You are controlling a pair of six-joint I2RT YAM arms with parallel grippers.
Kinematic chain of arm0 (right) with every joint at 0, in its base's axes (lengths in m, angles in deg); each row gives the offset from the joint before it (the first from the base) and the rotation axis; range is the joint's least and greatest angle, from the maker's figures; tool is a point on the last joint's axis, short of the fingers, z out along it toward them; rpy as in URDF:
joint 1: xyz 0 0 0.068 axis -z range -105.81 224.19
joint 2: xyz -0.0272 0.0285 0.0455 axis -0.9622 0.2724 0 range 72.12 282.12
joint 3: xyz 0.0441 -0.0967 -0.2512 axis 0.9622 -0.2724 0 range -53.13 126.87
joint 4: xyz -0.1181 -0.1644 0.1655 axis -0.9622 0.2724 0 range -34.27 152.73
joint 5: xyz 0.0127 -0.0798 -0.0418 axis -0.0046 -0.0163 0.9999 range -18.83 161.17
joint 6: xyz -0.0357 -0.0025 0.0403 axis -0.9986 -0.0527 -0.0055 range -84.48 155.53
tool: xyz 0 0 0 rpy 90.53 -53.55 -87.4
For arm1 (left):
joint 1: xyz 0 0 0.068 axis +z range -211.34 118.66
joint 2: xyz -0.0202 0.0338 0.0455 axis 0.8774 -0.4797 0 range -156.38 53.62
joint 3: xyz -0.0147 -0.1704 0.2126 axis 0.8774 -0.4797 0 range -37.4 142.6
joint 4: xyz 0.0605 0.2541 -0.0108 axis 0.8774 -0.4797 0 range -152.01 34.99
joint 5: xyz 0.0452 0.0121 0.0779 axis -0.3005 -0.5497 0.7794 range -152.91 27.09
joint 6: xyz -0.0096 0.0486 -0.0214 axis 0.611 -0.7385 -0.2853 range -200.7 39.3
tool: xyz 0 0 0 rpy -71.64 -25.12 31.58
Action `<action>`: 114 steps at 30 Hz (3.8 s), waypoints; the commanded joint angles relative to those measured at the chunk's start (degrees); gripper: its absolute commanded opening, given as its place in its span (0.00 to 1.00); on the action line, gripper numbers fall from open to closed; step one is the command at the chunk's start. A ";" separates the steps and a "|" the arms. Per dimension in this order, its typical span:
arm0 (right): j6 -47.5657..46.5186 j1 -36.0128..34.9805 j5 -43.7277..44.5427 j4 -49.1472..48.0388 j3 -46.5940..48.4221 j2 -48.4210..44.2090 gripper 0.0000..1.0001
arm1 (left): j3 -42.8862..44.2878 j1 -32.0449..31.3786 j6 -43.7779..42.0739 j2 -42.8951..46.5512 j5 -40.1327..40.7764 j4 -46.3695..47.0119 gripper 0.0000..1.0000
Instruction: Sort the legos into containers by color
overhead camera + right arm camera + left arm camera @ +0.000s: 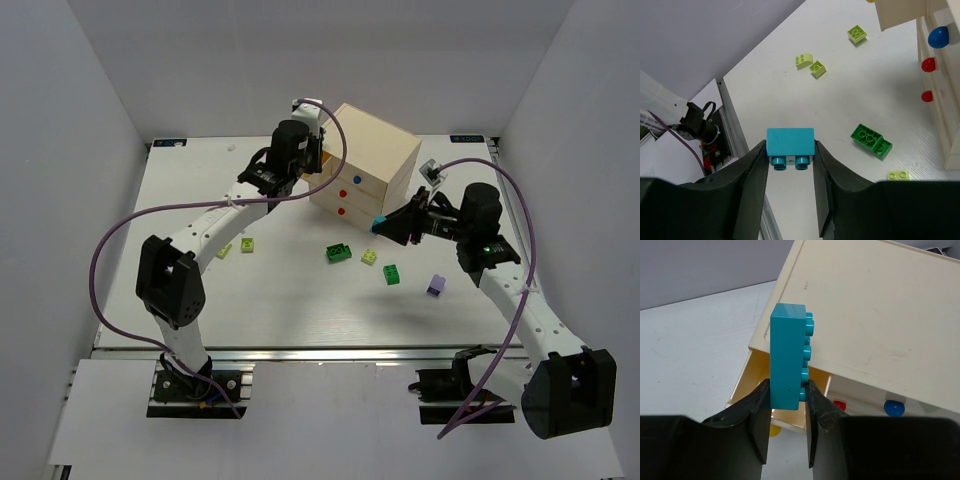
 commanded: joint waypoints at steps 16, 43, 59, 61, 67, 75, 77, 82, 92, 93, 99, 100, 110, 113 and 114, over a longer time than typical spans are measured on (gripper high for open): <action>1.49 1.96 -2.18 -3.33 -0.58 -1.00 0.00 | 3.49 0.32 0.40 1.05 0.15 -1.32 0.67; -39.92 -10.50 13.94 14.94 33.92 24.81 0.00 | -31.73 3.31 9.29 39.18 15.34 -11.61 0.67; -25.22 -21.50 42.63 18.21 62.79 48.65 0.00 | -43.44 3.31 5.33 47.89 17.73 -8.62 0.80; -25.40 -21.85 46.58 18.20 63.23 49.27 0.00 | -43.44 3.31 5.33 48.16 17.64 -8.62 0.81; -26.10 -22.03 49.41 18.20 63.93 50.50 0.00 | -43.35 3.31 5.50 48.33 17.46 -8.97 0.82; -26.72 -22.12 47.56 20.84 64.37 50.50 0.45 | -43.27 3.31 5.94 47.63 14.74 -8.79 0.85; -26.28 -22.21 47.04 21.36 64.37 50.33 0.50 | -43.27 3.31 6.03 47.46 13.69 -8.70 0.84; -25.49 -22.29 46.24 21.72 64.46 49.63 0.57 | -43.61 3.31 6.38 46.93 11.05 -7.83 0.84; -22.94 -21.07 39.05 18.91 58.41 38.74 0.00 | -40.64 3.31 12.00 40.00 -4.23 -1.76 0.01; -23.11 -20.63 38.43 18.73 55.78 37.07 0.00 | -39.50 3.31 13.57 36.24 -6.25 -1.59 0.00; -27.06 -18.26 34.55 16.45 37.44 20.73 0.00 | -30.10 5.58 18.50 24.09 -9.52 -0.09 0.00; -27.42 -17.47 35.07 15.49 34.78 16.36 0.00 | -28.78 5.59 18.86 20.94 -10.13 -0.35 0.00; -28.83 -11.76 36.06 14.95 26.92 11.74 0.07 | -18.84 6.64 20.27 12.22 -11.54 -0.35 0.00; -28.22 -10.52 34.04 15.83 29.29 14.55 0.61 | -17.43 6.64 20.36 11.25 -12.42 -0.27 0.00; -28.04 -9.74 33.33 15.92 29.65 15.08 0.74 | -17.34 7.17 20.27 10.90 -12.59 -0.27 0.00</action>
